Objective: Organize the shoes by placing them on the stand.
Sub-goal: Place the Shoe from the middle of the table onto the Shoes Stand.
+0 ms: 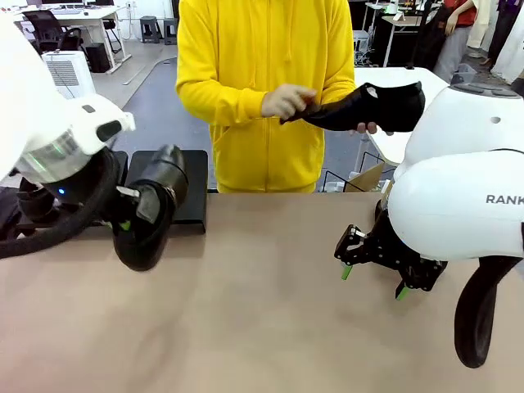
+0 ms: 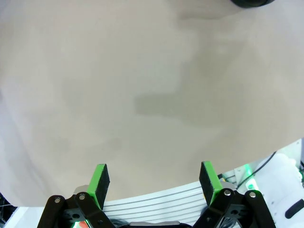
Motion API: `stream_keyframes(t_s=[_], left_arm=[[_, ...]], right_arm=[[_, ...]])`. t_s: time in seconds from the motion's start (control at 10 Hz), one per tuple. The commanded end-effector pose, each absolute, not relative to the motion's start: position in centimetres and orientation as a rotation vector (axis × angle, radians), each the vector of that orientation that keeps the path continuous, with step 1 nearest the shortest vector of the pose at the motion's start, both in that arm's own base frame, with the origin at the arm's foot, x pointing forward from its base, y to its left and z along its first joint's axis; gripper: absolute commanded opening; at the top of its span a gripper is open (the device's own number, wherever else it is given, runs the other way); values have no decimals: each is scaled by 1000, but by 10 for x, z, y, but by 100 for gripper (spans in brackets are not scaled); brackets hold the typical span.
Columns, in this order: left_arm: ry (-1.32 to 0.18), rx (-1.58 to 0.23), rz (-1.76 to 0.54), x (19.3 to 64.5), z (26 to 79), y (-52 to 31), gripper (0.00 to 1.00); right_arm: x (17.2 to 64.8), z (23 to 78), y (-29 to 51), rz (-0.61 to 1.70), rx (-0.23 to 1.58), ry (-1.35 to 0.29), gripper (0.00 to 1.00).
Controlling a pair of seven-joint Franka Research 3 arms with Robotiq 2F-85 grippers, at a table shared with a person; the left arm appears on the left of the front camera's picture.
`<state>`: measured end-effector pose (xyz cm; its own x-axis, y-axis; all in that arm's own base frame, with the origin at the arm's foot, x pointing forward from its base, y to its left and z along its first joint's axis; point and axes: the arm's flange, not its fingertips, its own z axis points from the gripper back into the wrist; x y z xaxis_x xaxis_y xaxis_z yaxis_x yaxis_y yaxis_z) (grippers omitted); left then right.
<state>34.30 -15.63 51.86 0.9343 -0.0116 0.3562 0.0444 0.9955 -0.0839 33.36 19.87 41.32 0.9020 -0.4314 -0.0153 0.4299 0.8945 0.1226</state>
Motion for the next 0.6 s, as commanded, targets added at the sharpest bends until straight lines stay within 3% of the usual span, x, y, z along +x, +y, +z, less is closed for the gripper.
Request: stream_keyframes(t_s=[0.0, 0.5], left_arm=[[-468, -8, 90, 380, 520, -123, 0], [-466, 195, 11, 485, 474, -44, 0]], right_arm=[[336, 415, 197, -434, 123, -24, 100], [336, 415, 197, -434, 123, -24, 100]])
